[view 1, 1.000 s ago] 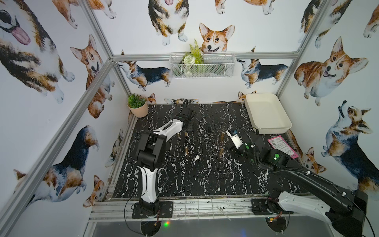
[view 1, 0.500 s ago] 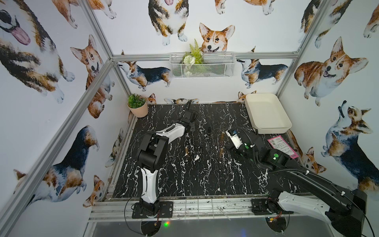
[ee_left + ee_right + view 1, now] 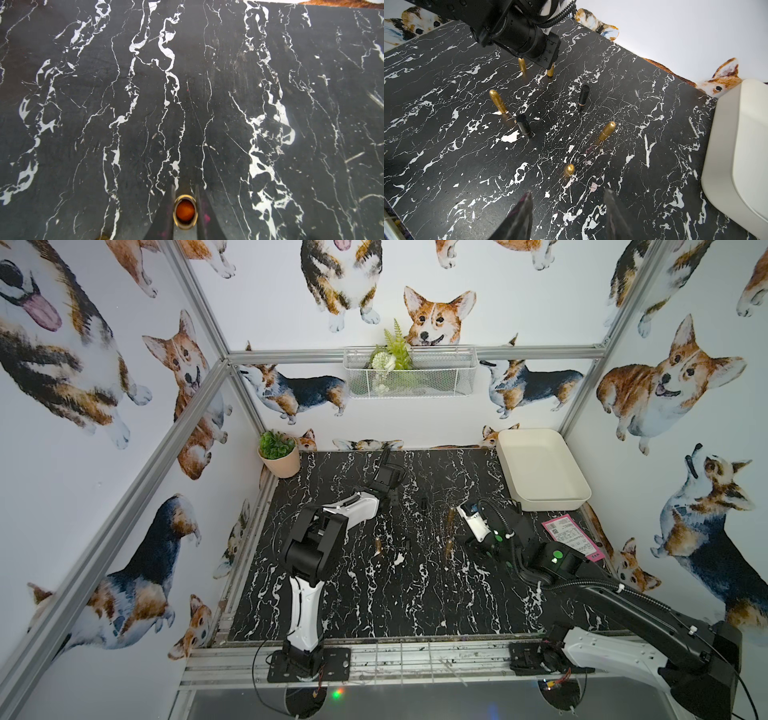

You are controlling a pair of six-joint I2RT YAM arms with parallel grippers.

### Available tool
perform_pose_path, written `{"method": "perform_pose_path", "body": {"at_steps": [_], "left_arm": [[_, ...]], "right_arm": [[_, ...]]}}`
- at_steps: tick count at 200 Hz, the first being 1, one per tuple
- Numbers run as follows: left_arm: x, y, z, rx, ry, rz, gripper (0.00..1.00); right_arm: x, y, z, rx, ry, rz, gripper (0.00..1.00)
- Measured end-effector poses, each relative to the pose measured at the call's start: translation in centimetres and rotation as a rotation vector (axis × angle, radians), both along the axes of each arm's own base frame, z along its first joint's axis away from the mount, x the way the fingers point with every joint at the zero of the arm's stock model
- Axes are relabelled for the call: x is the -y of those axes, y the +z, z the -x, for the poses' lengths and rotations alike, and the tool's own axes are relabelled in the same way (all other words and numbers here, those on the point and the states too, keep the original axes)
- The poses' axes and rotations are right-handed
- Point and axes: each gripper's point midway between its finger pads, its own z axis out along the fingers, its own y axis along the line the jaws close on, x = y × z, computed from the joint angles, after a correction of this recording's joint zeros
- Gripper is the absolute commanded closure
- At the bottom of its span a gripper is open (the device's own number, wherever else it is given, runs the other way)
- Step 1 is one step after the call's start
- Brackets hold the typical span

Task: Open the lipstick cap
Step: Place the lipstick at the center of the board.

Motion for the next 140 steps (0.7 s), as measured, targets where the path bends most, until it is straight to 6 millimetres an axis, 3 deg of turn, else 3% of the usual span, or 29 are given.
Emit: {"method": "perform_pose_path", "body": {"at_steps": [46,74,140], "left_arm": [[-0.03,-0.05,0.01,0.011,0.006,0.002,1.0],[-0.05,-0.04,0.0,0.013,0.01,0.003,0.92],[0.15,0.05,0.18,0.012,0.006,0.001,0.89]], "right_arm": [[-0.06,-0.22,-0.03,-0.005,0.001,0.005,0.42],[-0.07,-0.24,-0.03,-0.005,0.001,0.006,0.42],[-0.09,-0.33,-0.05,-0.007,0.001,0.008,0.42]]}}
